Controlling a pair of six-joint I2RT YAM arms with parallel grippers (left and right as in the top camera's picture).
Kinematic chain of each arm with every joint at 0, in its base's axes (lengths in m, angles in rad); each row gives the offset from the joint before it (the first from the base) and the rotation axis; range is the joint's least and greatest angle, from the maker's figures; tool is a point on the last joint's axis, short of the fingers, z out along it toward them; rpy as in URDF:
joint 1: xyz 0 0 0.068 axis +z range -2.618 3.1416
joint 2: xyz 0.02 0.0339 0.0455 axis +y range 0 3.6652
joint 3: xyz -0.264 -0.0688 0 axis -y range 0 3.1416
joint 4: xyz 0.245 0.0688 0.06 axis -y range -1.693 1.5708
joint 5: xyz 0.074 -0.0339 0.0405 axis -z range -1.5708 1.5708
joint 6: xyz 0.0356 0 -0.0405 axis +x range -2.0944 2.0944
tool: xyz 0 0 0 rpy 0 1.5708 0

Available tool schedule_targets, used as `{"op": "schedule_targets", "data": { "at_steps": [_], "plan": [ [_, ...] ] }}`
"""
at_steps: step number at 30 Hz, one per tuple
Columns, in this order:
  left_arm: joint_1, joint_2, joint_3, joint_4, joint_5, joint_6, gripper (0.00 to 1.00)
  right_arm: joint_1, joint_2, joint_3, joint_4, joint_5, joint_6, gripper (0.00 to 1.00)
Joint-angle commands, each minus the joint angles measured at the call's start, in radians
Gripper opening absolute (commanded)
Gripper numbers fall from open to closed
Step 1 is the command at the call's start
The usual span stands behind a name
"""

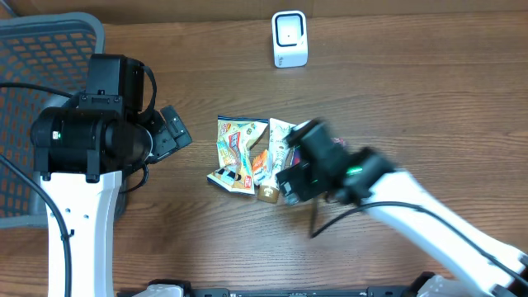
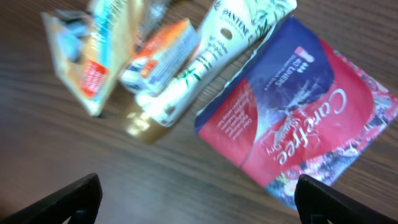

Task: Scan the item barcode
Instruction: 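Reach the right gripper to the red-purple pouch and grasp it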

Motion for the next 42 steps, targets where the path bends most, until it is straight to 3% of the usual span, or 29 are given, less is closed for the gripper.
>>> {"op": "schedule_targets", "data": {
  "at_steps": [1,11,16,26,32,36,42],
  "plan": [
    [0.005,0.003,-0.004,0.003,-0.013,-0.02,1.0,0.108,0.125,0.017,0.018,0.37,0.071,0.99],
    [0.005,0.003,-0.004,0.003,-0.013,-0.021,1.0,0.173,0.312,0.017,0.075,0.495,0.039,0.91],
    [0.005,0.003,-0.004,0.003,-0.013,-0.02,1.0,0.171,0.314,0.017,0.117,0.496,0.04,0.75],
    [0.005,0.003,-0.004,0.003,-0.013,-0.021,1.0,0.168,0.372,0.015,0.154,0.497,0.04,0.73],
    [0.005,0.003,-0.004,0.003,-0.013,-0.021,1.0,0.148,0.418,0.015,0.154,0.522,0.04,0.67],
    [0.005,0.003,-0.004,0.003,-0.013,-0.021,0.99,0.118,0.456,0.015,0.154,0.526,0.04,0.55],
    [0.005,0.003,-0.004,0.003,-0.013,-0.021,1.0,0.092,0.462,0.03,0.122,0.525,0.098,0.18]
  ]
}}
